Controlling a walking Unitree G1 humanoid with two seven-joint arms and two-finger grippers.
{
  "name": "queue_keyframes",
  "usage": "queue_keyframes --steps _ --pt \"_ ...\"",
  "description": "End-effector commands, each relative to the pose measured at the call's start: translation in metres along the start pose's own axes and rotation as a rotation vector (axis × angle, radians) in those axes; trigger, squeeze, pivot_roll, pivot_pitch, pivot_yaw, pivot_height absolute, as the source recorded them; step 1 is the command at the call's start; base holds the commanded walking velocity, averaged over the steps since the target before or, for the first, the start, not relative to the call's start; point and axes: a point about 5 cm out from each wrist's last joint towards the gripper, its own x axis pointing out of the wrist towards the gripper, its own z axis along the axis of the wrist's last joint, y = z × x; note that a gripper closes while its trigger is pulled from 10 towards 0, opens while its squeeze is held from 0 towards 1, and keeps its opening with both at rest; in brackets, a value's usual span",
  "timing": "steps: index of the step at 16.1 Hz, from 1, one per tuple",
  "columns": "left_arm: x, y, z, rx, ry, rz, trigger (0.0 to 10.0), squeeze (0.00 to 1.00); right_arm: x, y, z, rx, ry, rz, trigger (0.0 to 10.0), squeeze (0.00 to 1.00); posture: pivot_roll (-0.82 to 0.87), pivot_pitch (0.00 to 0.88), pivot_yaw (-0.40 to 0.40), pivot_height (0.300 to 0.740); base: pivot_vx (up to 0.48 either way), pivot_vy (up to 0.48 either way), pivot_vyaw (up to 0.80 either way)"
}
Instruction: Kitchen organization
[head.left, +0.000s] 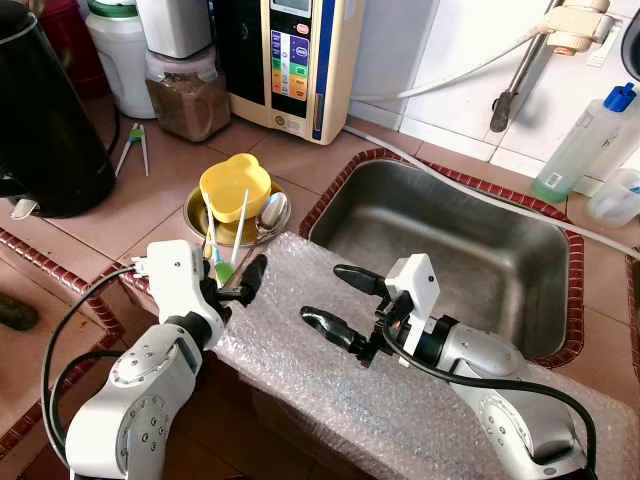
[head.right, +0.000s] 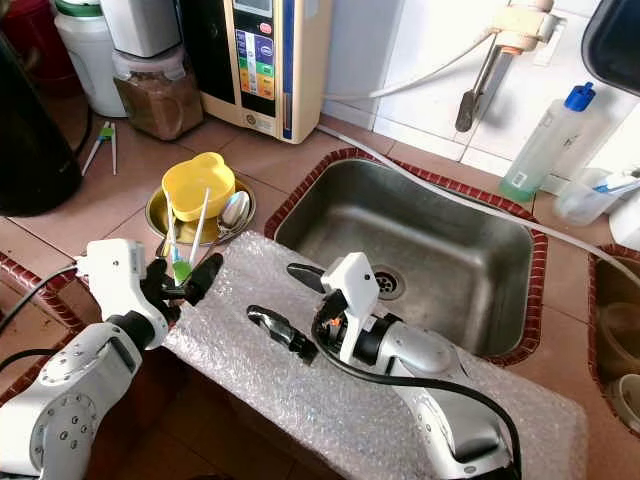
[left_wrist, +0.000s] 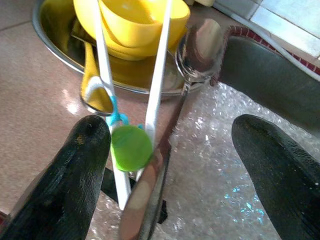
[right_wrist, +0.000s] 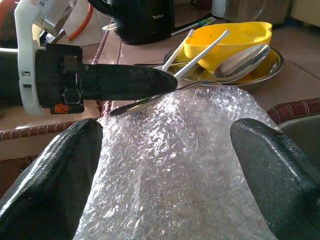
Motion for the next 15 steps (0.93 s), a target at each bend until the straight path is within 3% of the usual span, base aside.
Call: queue_keyframes --steps 1,4,12,13,14,15 --pt "-0.003 -0.001 0.001 0.006 0.000 0.001 10.0 0.00 -0.001 0.000 -0.001 0.001 0.003 0.001 10.0 0.00 0.03 0.091 -0.059 0.740 0.000 0.000 0.00" --pt "0.002 0.001 -0.006 0.022 0.052 0.001 10.0 0.00 0.000 0.000 -0.001 0.002 0.001 0.001 10.0 0.00 0.02 0.090 -0.058 0.740 0.000 0.000 0.00" --pt "0.025 0.010 -0.009 0.057 0.067 0.014 10.0 0.00 0.000 0.002 -0.002 0.000 -0.001 -0.004 10.0 0.00 0.01 0.092 -0.047 0.740 0.000 0.000 0.00" --pt "0.027 0.012 -0.010 0.067 0.068 0.020 6.2 0.00 -0.001 0.002 -0.002 0.001 -0.002 -0.007 10.0 0.00 0.00 0.093 -0.046 0.740 0.000 0.000 0.00" --pt "0.029 0.012 -0.012 0.059 0.076 0.016 1.4 0.00 -0.001 0.002 -0.002 0.002 -0.001 -0.011 10.0 0.00 0.00 0.095 -0.045 0.740 0.000 0.000 0.00" --pt "0.029 0.013 -0.015 0.035 0.089 0.010 0.0 0.00 -0.002 0.003 -0.003 0.005 -0.001 -0.015 10.0 0.00 0.00 0.098 -0.044 0.740 0.000 0.000 0.00"
